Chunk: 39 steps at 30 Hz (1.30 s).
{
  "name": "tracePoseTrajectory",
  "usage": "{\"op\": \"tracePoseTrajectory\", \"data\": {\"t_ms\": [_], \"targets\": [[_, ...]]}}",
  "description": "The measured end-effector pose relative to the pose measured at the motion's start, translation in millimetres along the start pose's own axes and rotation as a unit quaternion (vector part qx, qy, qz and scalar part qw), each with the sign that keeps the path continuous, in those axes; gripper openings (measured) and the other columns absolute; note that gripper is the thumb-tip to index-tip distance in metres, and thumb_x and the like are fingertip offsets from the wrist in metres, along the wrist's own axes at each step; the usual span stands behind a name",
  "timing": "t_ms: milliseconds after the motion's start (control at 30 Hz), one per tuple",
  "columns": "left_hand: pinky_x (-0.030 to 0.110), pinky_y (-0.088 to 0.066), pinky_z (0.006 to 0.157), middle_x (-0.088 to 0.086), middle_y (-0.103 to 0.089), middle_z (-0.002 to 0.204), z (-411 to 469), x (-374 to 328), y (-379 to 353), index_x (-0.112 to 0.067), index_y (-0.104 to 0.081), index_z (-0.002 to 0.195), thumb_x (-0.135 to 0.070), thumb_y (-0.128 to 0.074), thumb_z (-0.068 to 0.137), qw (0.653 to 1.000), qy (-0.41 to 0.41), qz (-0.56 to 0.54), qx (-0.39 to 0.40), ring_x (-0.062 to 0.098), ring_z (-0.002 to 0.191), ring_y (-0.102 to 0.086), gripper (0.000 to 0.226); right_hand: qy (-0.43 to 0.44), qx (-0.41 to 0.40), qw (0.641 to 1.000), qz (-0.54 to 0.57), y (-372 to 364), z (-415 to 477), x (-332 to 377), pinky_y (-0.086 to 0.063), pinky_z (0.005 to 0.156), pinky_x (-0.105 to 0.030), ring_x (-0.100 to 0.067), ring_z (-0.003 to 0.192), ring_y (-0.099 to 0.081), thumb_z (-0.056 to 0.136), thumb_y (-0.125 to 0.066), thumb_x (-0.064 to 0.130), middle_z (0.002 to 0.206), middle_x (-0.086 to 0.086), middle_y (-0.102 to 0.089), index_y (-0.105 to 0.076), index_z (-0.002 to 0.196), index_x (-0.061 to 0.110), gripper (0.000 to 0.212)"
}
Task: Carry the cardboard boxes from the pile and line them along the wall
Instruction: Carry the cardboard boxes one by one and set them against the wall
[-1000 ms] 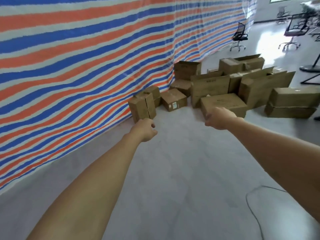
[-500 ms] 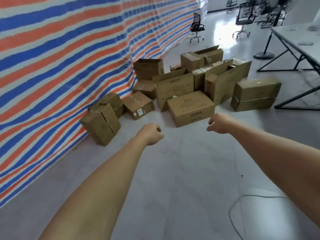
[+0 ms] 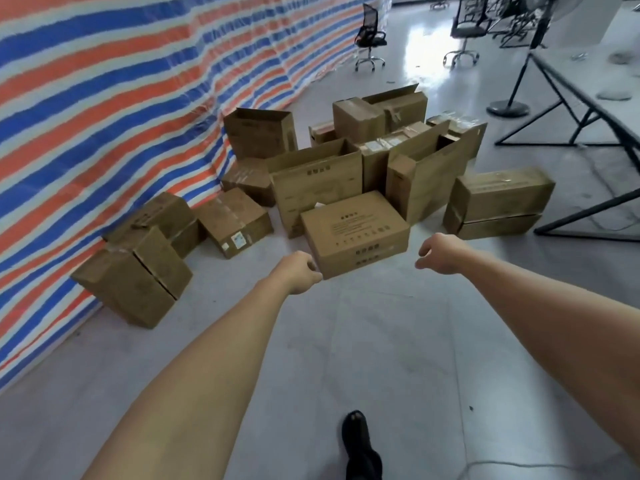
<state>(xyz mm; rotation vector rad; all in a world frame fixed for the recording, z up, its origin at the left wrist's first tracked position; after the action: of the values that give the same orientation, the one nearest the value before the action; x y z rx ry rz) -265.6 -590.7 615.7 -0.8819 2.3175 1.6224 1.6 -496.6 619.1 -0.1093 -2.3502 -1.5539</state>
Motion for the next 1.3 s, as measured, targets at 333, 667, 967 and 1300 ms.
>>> {"op": "tracePoseTrajectory", "data": {"t_ms": [333,667,967,1300], "targets": [[0.025,-0.044,0.064,0.006,-0.063,0.097,239.9,-47.7,34.9,-0.018,-0.066,0.1,-0.031,-0.064,0.09,0.996,0.034,-0.03,0.083,0.023,0.084,-0.058,0.017,-0.066,0.052,0.996,0.032,51.4,224.9,-21.8,-0.045,0.08,-0.031,-0.025,0.098,-0.058,0.091,-0.069,0.032,0.121,-0.011,-0.063,-0.066,0.123,0.009,0.039],[0.024,-0.04,0.059,0.004,-0.058,0.087,463.6,-76.5,32.4,-0.013,-0.062,0.099,-0.025,-0.06,0.094,0.986,0.11,-0.081,0.099,0.02,0.076,-0.054,0.013,-0.083,0.115,0.989,0.045,72.2,473.0,-70.6,-0.053,0.088,-0.036,-0.026,0.098,-0.063,0.091,-0.069,0.028,0.115,-0.011,-0.066,-0.067,0.12,0.007,0.036],[0.027,-0.043,0.07,0.008,-0.063,0.105,623.1,-90.7,23.0,-0.012,-0.065,0.107,-0.028,-0.062,0.093,0.957,0.209,-0.174,0.102,0.025,0.086,-0.057,0.022,-0.079,0.171,0.982,0.0,101.0,658.5,-85.6,-0.052,0.088,-0.037,-0.027,0.102,-0.062,0.093,-0.066,0.03,0.116,-0.01,-0.066,-0.067,0.118,0.008,0.034],[0.032,-0.044,0.069,0.011,-0.064,0.102,843.1,-55.3,0.2,-0.014,-0.06,0.096,-0.019,-0.058,0.096,0.926,0.271,-0.212,0.156,0.023,0.079,-0.054,0.006,-0.116,0.231,0.966,-0.021,46.9,862.4,-84.8,-0.049,0.085,-0.03,-0.021,0.098,-0.057,0.095,-0.06,0.031,0.123,-0.005,-0.059,-0.057,0.132,0.017,0.04]]}}
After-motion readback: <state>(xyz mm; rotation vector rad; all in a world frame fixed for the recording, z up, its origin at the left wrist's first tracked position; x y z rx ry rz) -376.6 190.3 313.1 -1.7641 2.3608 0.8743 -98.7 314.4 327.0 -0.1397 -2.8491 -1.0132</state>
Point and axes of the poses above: each hand's wrist, its own z-axis towards the middle knuckle, its own y-axis out of the back of the hand, x = y × z, the point moved 5 cm from there along z, towards the middle knuckle
